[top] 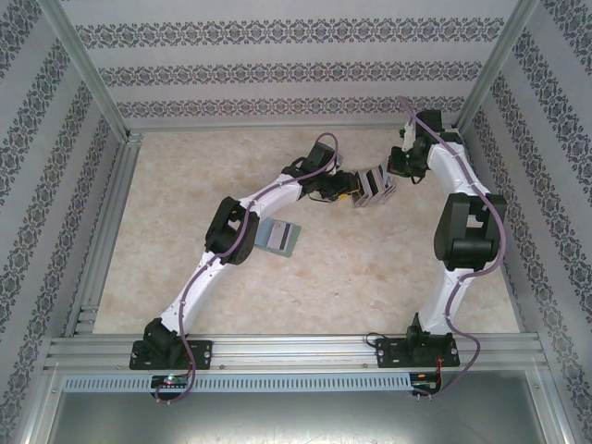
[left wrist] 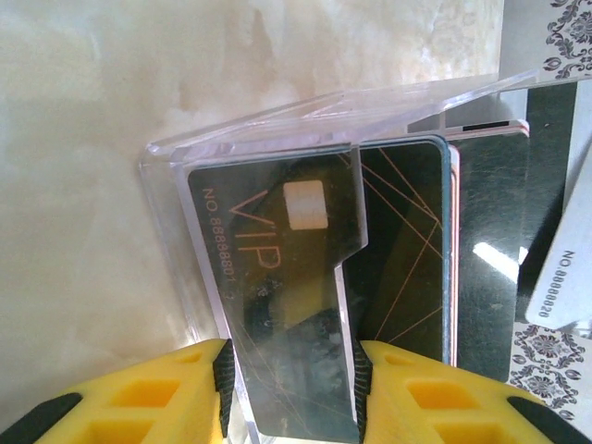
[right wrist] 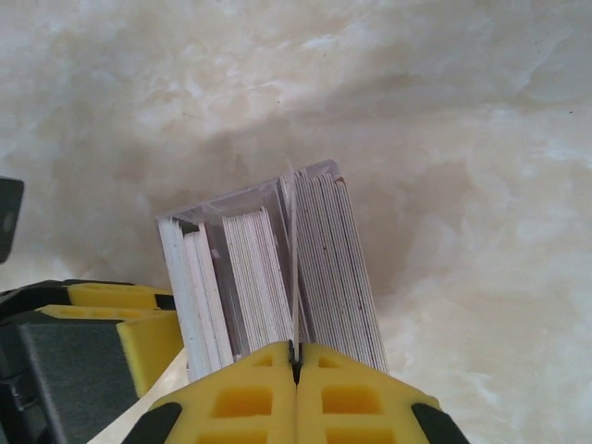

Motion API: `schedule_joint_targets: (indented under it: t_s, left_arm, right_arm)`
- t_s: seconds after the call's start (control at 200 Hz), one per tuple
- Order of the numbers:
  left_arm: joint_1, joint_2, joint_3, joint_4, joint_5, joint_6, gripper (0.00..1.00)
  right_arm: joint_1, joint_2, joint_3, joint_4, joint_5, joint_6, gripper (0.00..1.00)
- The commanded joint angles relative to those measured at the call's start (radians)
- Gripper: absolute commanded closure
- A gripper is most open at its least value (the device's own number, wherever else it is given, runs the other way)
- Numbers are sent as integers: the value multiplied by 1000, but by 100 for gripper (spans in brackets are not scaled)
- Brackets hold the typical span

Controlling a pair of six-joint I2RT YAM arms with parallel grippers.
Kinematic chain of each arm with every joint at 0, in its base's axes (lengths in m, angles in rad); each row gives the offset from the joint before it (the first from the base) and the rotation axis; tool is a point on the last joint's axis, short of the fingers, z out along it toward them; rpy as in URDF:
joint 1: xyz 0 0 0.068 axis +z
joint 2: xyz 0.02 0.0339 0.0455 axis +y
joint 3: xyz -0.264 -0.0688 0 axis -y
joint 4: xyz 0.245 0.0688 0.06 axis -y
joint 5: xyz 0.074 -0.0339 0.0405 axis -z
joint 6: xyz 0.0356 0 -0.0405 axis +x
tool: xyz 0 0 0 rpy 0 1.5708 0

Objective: Put the credit cards into the card holder
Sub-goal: Pick up the credit card from the storage box, then insert the credit card into the card slot.

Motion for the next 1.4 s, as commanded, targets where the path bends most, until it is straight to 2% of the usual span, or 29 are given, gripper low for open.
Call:
schedule_joint_targets:
  t_s: [0.0,0.205,0.53,0.869,1.149,1.264,1.394]
  left_arm:
    - [8,-50,-24,-56,-17,38,60]
    - [10,-81,-24,-65,-14,49,60]
    - [29,-203,-85,-122,-43,131,59]
    - [115,-489,-515,-42,-123,200,59]
    - [219,-700,-862,-57,-211,262,59]
    - [264,-784,-1028,-17,-210,260,60]
    - [295,-856,-1100,-51,-251,292,60]
  right_arm:
    - [-15,-62,-22,24,-64,38,95]
    - [-15,-114,-67,86,-171,98,95]
    - [27,-244,-266,335,-411,292,95]
    - [155,-320,-458,550,-465,449,95]
    - [297,-288,-549,628,-462,500,94]
    - [365,-271,-580,648,-462,510,94]
    - [441,-229,-600,682,-466,543,94]
